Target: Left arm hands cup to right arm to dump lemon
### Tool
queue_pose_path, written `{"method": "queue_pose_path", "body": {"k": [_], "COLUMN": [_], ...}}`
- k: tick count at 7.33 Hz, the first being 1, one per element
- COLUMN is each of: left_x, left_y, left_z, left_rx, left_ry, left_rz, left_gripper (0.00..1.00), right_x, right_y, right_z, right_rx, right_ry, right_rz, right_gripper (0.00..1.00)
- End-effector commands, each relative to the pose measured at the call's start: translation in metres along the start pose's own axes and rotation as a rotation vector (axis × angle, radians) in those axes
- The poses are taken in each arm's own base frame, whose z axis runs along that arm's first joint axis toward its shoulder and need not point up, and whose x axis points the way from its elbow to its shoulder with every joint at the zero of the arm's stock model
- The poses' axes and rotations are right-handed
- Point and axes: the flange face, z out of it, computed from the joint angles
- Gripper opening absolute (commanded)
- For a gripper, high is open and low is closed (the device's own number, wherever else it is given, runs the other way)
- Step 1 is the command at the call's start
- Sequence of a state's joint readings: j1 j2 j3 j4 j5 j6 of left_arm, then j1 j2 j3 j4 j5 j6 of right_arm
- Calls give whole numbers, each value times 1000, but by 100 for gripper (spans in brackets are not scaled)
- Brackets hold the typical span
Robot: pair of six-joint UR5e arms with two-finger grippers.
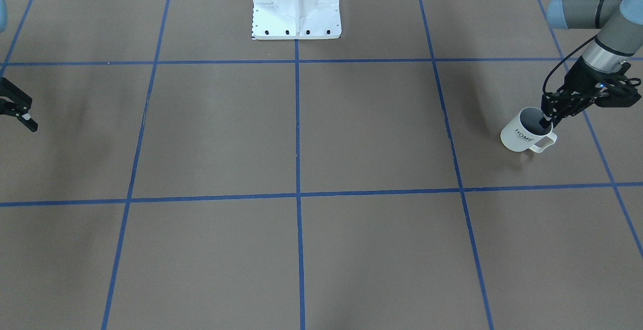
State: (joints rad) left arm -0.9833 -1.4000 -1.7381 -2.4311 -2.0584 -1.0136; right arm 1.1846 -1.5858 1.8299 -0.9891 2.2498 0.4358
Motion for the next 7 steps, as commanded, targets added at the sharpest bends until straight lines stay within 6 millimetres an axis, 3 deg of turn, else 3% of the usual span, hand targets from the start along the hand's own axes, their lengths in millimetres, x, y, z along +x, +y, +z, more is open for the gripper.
{"method": "queue_pose_path", "body": {"k": [1, 2, 4, 5, 6, 7], "left_x": [58, 89, 180, 224, 263, 294], "left_y": [-5, -14, -68, -91, -110, -123], "left_z": [-44, -63, -75, -85, -94, -104], "left_rx": [-57, -82, -93, -91, -94, -92], "left_ry": [-2, -9, -29, -35, -48, -40], "left_rz": [-18, -34, -51, -53, -61, -58], "left_gripper": [0, 0, 0, 0, 0, 0], "right_x": [-4, -16, -43, -55, -75, -95], "right_y": [-6, -22, -72, -84, -103, -109], "right_z": [-1, -5, 13, 30, 31, 39], "right_rx": [11, 41, 209, 252, 313, 374], "right_ry": [-4, -22, -99, -143, -119, -85], "right_rz": [-11, -53, -261, -312, -342, -363], "right_gripper": [99, 99, 99, 99, 99, 93]}}
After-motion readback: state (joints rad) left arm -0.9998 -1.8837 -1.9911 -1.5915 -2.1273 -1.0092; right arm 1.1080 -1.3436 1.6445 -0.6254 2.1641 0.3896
